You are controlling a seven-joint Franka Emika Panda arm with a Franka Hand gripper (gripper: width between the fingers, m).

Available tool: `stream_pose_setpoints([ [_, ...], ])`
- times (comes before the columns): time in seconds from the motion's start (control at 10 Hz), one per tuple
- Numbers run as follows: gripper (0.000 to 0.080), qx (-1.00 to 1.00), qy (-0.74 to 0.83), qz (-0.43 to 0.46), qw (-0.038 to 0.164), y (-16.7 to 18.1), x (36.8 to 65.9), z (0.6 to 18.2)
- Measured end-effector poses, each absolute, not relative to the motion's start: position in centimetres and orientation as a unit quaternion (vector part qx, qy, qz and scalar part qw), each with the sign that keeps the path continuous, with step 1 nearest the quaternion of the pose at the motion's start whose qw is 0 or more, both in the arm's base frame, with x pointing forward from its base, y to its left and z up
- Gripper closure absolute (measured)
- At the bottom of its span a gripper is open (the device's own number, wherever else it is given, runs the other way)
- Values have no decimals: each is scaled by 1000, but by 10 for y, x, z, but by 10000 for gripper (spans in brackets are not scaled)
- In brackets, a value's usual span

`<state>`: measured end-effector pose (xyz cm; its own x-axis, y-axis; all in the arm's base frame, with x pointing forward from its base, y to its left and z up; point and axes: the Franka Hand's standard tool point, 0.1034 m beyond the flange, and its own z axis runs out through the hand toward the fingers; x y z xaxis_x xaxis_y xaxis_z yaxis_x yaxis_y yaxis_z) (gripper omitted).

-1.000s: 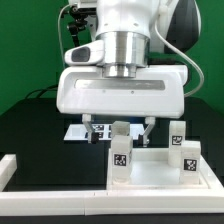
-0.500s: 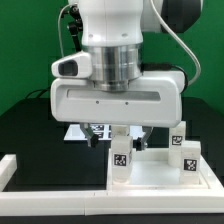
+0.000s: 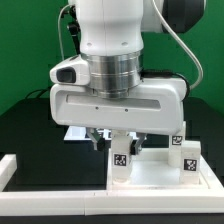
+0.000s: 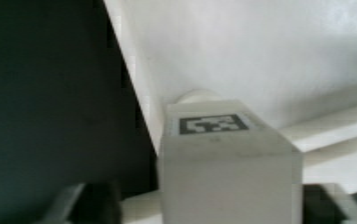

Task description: Assemble square table

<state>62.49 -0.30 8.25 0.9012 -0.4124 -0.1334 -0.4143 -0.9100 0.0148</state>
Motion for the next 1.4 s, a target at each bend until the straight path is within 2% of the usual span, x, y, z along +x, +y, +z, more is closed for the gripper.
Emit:
stream_pose_setpoints([
  [0.1,511,-968,243,67,5,-3,625,82],
  [0.4,511,-945,321,67,-1,-3,625,82],
  [0.6,511,-897,438,64,-7,-4,625,81],
  [0.8,509,-818,571,65,5,-9,626,81],
  [1.1,509,-687,724,57,10,-3,631,81],
  [1.4,507,-660,749,56,7,-2,631,81],
])
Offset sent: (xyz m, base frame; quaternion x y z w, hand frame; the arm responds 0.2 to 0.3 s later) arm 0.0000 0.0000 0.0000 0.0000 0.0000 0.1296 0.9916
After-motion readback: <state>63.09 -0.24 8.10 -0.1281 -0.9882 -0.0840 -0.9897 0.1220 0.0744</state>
